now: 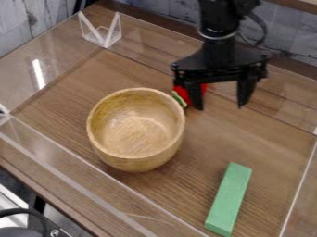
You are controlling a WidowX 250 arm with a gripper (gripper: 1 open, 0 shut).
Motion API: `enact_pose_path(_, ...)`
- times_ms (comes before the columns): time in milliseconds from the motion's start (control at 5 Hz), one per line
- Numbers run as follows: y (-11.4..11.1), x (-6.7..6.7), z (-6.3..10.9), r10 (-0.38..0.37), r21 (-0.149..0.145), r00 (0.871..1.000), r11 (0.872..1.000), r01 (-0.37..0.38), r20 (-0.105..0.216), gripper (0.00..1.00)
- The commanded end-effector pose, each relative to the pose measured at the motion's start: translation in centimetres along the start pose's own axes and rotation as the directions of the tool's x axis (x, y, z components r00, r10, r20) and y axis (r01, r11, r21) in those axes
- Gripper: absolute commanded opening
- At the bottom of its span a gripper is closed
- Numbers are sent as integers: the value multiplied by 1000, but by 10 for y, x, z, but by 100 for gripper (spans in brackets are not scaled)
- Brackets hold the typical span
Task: Remove the green object from the brown bowl and put it on the table
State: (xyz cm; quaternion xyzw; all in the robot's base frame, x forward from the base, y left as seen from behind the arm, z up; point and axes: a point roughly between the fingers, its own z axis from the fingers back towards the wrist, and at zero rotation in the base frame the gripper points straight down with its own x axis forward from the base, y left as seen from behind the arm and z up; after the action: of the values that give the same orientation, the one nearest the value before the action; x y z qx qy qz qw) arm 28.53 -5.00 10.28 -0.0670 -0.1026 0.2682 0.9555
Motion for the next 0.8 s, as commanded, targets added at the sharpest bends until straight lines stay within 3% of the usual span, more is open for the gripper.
enact_pose_path(0, 6, 6, 14, 1, 4, 1000, 1000, -1, 28, 100)
enact_pose_path(600, 14, 9, 33, 40, 41, 998, 998, -42, 51, 100)
